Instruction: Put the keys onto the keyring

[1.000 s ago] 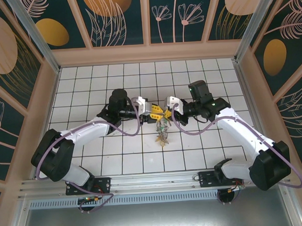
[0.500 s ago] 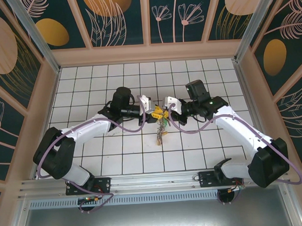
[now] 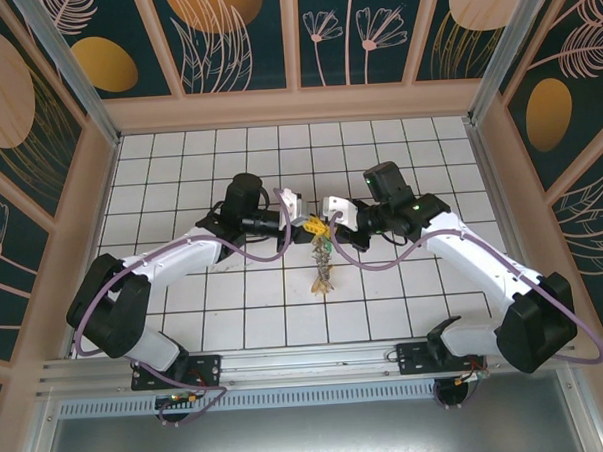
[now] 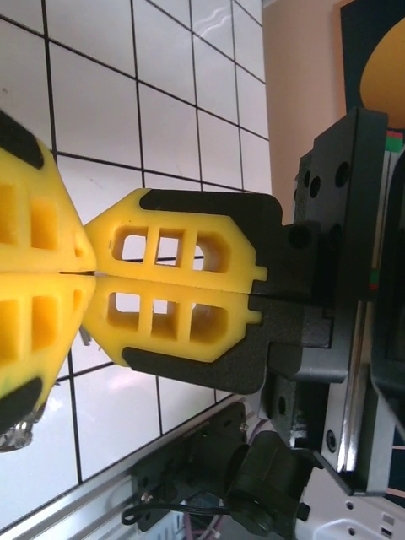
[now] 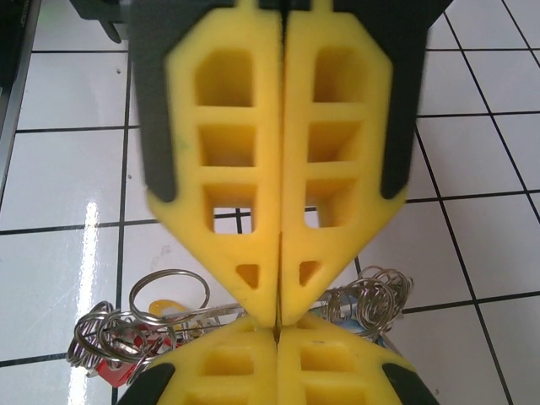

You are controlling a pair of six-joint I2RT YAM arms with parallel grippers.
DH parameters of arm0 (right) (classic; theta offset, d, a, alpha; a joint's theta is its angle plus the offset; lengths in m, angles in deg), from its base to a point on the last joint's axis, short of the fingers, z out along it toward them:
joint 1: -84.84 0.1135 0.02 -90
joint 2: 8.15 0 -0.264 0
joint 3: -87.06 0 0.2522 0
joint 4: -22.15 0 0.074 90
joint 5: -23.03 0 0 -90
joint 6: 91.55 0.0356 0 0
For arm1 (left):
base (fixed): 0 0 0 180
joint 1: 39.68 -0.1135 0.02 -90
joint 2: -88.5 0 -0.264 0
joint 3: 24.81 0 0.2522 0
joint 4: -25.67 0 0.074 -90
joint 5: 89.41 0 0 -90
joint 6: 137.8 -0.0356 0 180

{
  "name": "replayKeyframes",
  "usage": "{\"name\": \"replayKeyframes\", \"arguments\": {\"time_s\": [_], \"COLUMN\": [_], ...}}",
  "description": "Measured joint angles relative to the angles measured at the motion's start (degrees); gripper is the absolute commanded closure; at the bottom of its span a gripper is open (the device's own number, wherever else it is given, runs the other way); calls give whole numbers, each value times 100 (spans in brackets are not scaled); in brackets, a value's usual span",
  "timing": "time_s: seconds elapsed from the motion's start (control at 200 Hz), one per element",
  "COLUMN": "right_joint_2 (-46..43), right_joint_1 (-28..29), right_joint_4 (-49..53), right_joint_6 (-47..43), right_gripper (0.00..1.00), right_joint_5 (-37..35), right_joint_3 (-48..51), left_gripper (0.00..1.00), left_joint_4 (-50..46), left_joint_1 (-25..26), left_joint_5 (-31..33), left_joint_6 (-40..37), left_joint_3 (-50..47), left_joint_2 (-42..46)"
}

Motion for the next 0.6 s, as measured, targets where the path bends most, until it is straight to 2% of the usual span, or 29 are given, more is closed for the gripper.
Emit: {"name": "replayKeyframes", "arguments": {"time_s": [0.15, 0.25, 0.295, 0.601], "right_joint_2": [2, 2, -7, -264], "right_joint_1": [2, -2, -20, -455], "right_joint_4": [0, 2, -28, -210], "right_joint_6": [15, 7, 17, -4], "right_gripper": [100, 81, 76, 76], "right_joint_5": [-2, 22, 90, 911], "right_joint_3": [-2, 0, 11, 168], "left_gripper": [100, 100, 100, 100], "left_joint_4": [-188, -245, -238, 348], "left_joint_1": [0, 0, 0, 0], "left_joint_5": [-37, -37, -42, -369], "left_joint_6": [-94, -282, -286, -168], "left_joint_3": [103, 109, 103, -44], "left_joint_2": [-31, -20, 7, 111]}}
